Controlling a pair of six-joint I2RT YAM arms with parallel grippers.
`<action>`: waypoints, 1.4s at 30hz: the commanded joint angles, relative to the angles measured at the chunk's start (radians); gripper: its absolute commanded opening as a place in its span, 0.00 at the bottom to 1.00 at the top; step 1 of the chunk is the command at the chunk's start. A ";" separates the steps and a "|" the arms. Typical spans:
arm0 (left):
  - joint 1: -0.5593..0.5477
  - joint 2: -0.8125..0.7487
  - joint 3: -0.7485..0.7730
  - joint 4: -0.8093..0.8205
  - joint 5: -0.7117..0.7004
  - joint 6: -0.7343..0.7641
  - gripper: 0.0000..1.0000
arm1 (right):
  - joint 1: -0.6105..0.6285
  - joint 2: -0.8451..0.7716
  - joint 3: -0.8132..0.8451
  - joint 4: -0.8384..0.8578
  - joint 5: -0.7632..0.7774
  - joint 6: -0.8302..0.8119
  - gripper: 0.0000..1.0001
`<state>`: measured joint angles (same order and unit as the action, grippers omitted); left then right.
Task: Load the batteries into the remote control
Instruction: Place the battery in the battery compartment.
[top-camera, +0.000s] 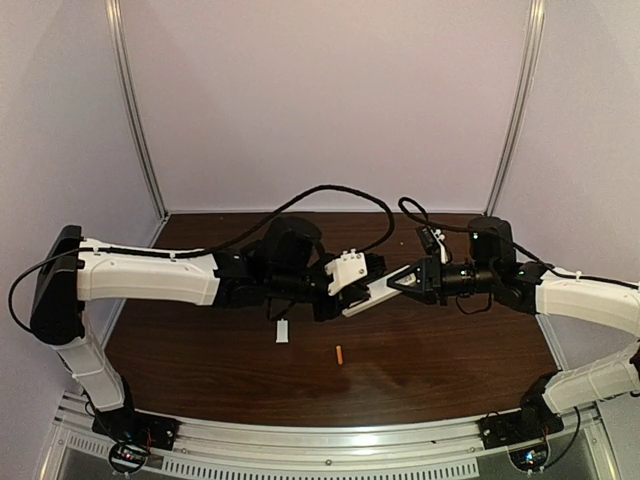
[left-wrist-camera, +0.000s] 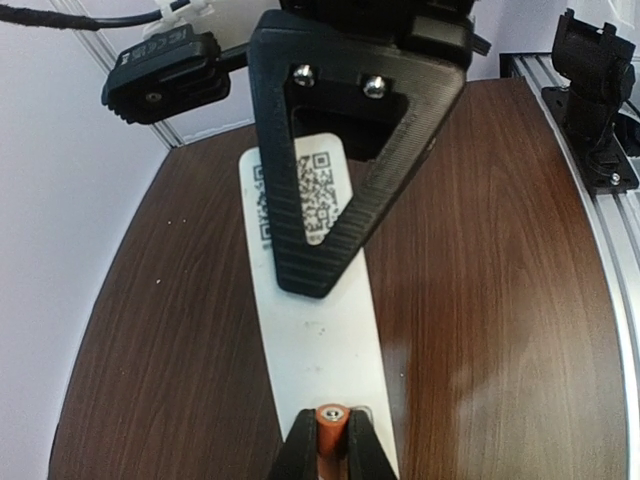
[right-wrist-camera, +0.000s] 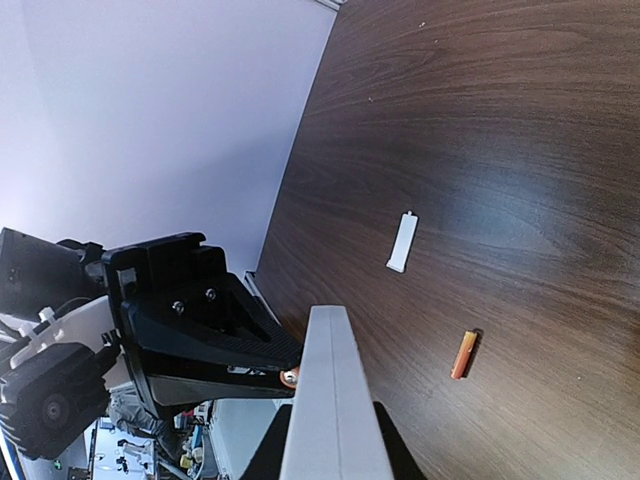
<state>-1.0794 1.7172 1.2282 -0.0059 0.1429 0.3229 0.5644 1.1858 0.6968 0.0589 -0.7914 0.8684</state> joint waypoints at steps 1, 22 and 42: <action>0.012 0.039 0.031 -0.081 -0.084 -0.053 0.00 | -0.006 -0.013 0.016 0.042 0.004 0.008 0.00; 0.022 0.038 -0.047 -0.017 -0.229 -0.066 0.02 | -0.006 -0.027 0.006 0.096 -0.034 0.054 0.00; 0.022 0.057 -0.023 -0.043 -0.204 -0.025 0.13 | -0.006 -0.002 0.017 0.096 -0.039 0.063 0.00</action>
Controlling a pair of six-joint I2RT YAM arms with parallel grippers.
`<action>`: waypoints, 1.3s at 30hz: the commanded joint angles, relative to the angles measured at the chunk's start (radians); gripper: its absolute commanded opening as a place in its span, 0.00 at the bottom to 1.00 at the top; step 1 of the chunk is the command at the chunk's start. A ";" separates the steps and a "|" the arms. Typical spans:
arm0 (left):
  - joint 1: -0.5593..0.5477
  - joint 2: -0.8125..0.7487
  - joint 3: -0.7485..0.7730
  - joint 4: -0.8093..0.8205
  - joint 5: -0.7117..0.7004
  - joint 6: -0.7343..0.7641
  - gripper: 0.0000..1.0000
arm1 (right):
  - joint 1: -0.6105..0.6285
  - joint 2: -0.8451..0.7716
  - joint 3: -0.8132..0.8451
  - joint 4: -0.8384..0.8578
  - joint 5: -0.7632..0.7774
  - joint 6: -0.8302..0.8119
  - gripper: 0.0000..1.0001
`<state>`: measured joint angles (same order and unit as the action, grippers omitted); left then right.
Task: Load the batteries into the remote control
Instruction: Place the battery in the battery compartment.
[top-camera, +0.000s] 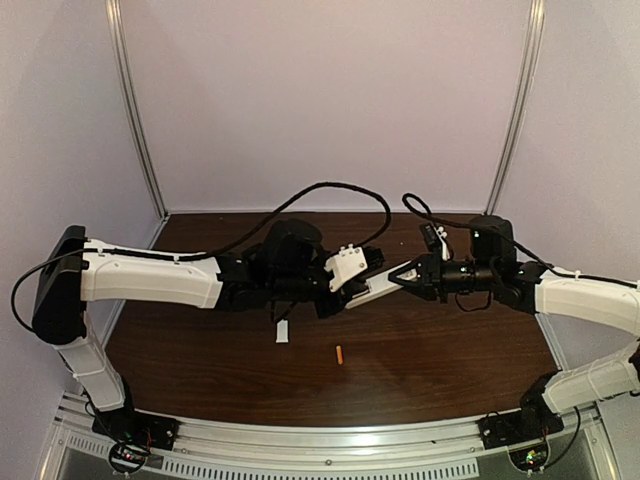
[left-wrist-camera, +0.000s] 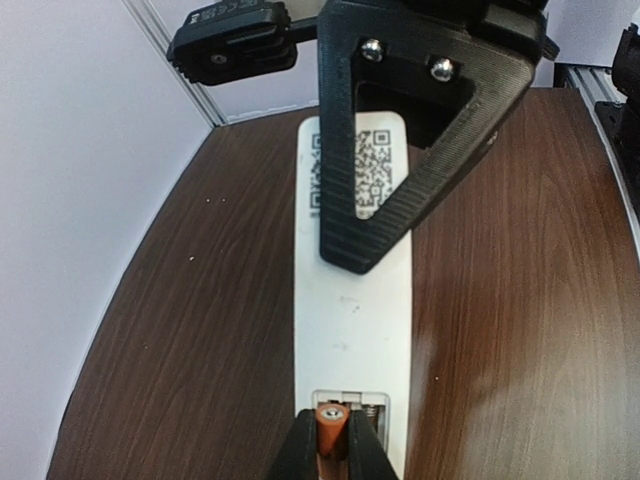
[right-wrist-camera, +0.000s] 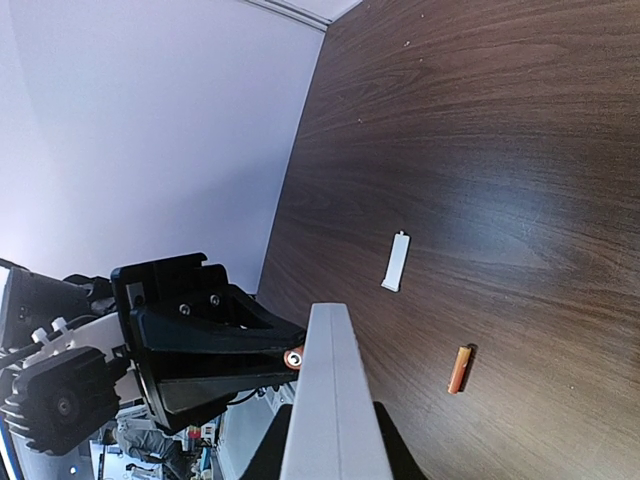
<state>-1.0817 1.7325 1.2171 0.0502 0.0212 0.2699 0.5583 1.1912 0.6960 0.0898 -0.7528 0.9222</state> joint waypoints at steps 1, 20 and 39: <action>0.026 0.043 -0.009 -0.102 -0.081 0.028 0.14 | 0.000 -0.006 0.017 0.065 -0.076 0.010 0.00; 0.025 0.014 0.001 -0.110 -0.021 0.017 0.30 | -0.004 0.012 0.028 0.007 -0.066 -0.028 0.00; 0.027 -0.166 -0.108 -0.058 0.126 0.052 0.48 | -0.004 0.056 0.093 -0.228 -0.097 -0.145 0.00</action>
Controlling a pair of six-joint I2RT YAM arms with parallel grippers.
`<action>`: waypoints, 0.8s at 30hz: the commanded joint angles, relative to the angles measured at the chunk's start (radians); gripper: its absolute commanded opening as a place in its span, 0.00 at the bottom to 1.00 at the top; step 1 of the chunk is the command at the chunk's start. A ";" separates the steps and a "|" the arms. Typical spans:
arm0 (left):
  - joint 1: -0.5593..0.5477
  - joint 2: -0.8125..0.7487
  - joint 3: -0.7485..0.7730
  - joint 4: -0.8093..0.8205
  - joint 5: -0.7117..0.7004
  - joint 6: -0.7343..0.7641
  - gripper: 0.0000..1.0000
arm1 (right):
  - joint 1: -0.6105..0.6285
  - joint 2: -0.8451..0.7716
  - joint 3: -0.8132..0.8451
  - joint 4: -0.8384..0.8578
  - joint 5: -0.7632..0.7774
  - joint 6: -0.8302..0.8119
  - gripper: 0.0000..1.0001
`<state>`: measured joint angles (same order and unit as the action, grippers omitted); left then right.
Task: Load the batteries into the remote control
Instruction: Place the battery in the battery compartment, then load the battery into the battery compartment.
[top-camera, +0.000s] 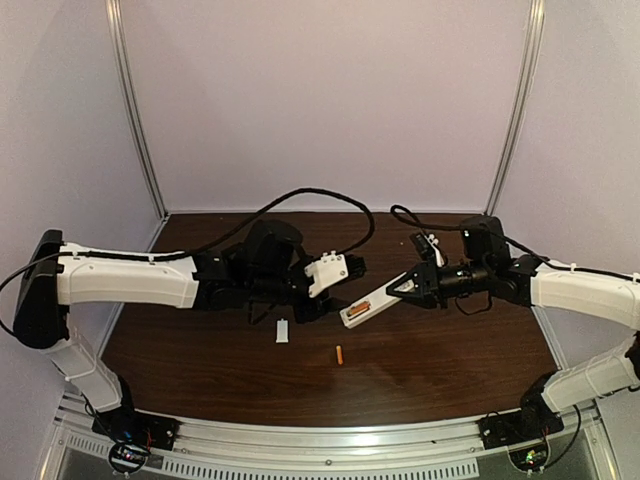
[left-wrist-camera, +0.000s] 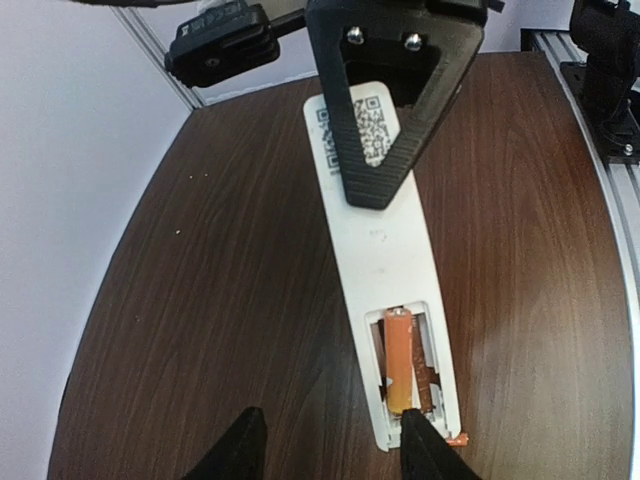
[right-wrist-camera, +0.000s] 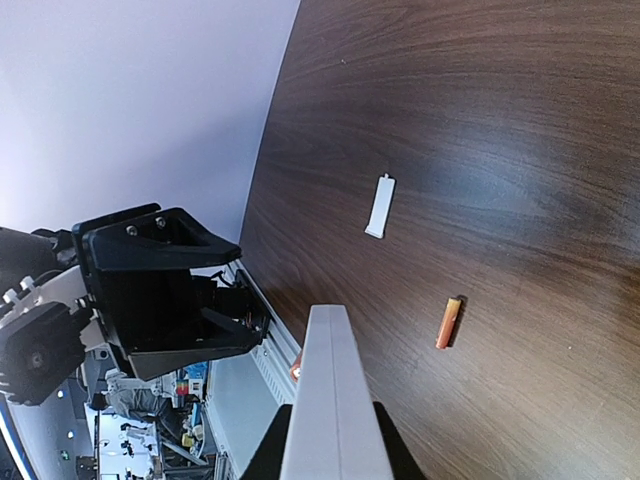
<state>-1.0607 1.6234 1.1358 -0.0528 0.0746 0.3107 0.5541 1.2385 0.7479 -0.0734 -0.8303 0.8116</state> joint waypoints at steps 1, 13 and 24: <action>0.006 -0.063 -0.032 0.042 0.107 0.030 0.47 | 0.000 0.010 0.049 -0.084 -0.020 -0.041 0.00; -0.031 -0.022 -0.048 0.111 0.094 -0.035 0.52 | 0.018 0.048 0.114 -0.267 -0.004 -0.089 0.00; -0.038 0.047 -0.009 0.126 0.100 -0.091 0.56 | 0.039 0.064 0.117 -0.221 0.002 -0.058 0.00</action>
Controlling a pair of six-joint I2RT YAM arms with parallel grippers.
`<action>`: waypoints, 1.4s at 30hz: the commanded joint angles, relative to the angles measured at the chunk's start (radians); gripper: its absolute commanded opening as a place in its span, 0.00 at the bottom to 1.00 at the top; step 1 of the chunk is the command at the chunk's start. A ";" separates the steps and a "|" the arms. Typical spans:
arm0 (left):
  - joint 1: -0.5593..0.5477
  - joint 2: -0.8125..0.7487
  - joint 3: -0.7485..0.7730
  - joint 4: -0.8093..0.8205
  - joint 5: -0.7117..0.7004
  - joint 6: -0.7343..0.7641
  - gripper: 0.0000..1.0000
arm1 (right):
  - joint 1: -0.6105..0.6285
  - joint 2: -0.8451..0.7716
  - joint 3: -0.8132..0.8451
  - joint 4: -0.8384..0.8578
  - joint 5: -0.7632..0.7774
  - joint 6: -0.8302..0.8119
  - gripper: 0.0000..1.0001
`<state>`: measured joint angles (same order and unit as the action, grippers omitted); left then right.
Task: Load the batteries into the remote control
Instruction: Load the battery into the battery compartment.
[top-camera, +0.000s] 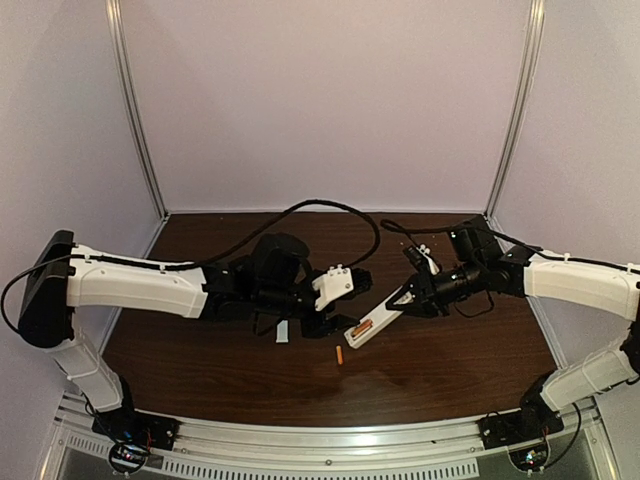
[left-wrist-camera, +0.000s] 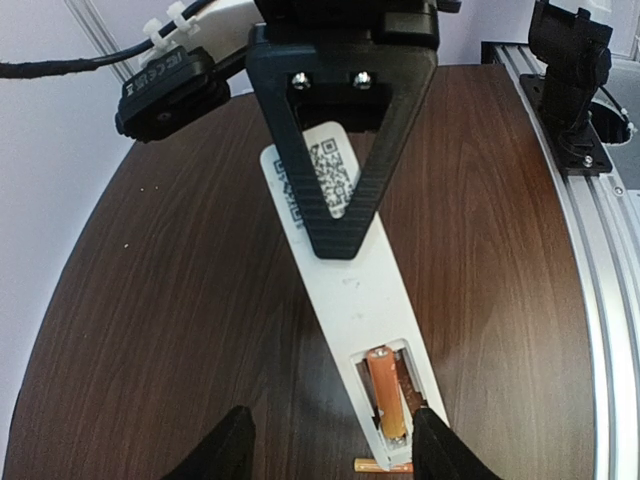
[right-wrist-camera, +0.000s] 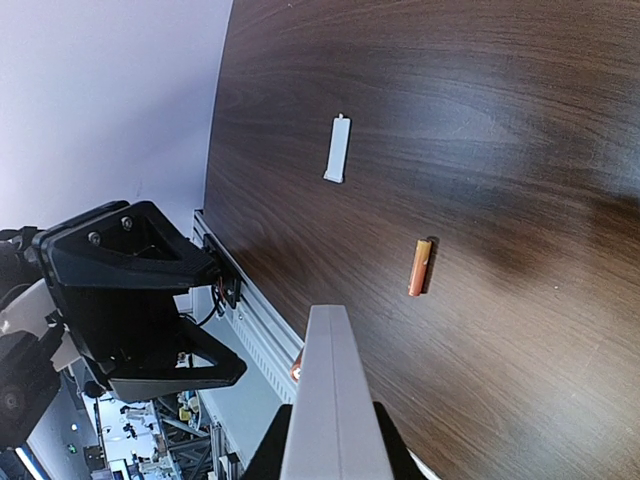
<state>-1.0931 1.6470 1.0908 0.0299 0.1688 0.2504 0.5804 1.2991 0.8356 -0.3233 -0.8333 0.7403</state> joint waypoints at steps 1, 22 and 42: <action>-0.009 0.028 0.037 0.043 0.007 -0.034 0.56 | 0.015 0.005 0.030 0.032 0.005 0.015 0.00; -0.019 0.108 0.081 0.007 -0.061 -0.045 0.46 | 0.030 -0.004 0.031 0.054 -0.003 0.033 0.00; -0.019 -0.058 -0.007 0.015 -0.007 0.098 0.53 | 0.030 0.025 0.053 -0.057 -0.014 -0.079 0.00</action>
<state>-1.1099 1.6936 1.1297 -0.0006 0.1299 0.2646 0.6029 1.3060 0.8524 -0.3260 -0.8337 0.7238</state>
